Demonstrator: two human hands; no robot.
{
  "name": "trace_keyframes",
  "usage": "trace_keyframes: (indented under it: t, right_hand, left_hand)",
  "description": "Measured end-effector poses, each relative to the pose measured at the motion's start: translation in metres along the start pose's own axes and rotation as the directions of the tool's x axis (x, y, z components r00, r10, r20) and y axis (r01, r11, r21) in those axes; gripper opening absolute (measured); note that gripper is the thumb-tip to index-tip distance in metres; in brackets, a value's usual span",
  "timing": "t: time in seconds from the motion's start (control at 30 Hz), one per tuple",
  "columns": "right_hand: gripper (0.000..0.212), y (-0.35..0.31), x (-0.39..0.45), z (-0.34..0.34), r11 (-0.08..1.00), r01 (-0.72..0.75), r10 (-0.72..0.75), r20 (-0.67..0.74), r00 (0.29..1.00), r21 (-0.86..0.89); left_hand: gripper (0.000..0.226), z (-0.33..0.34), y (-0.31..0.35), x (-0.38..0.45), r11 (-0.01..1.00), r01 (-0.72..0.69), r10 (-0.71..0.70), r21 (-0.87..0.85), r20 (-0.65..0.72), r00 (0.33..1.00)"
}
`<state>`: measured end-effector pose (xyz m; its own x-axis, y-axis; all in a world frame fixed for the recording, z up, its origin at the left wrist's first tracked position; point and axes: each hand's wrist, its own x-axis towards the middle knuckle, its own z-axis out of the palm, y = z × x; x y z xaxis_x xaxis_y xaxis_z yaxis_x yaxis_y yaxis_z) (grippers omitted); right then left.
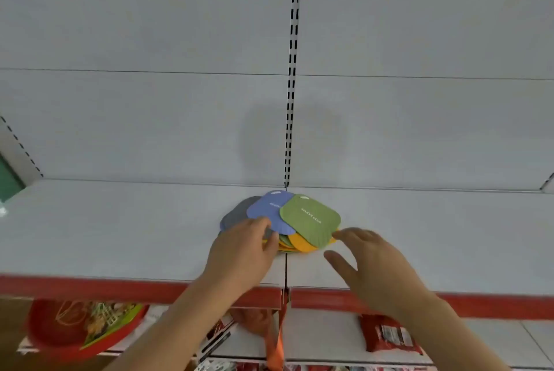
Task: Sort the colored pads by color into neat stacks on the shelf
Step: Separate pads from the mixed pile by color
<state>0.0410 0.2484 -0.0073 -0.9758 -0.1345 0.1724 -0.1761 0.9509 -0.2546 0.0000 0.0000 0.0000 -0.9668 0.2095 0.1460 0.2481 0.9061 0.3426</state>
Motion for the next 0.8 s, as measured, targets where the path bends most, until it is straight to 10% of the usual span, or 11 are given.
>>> trace_keyframes:
  t: [0.47, 0.8]
  right_hand:
    - [0.071, 0.021, 0.110, 0.042, 0.989, -0.132, 0.143, 0.223, 0.964, -0.064]
    - [0.102, 0.035, 0.118, 0.048, 0.949, -0.291, 0.252, 0.265, 0.931, 0.119]
  left_hand:
    - [0.066, 0.045, -0.026, 0.104, 0.963, 0.078, -0.099, 0.257, 0.068, 0.993]
    - [0.084, 0.036, -0.044, 0.130, 0.987, 0.158, -0.161, 0.031, 0.207, 0.965]
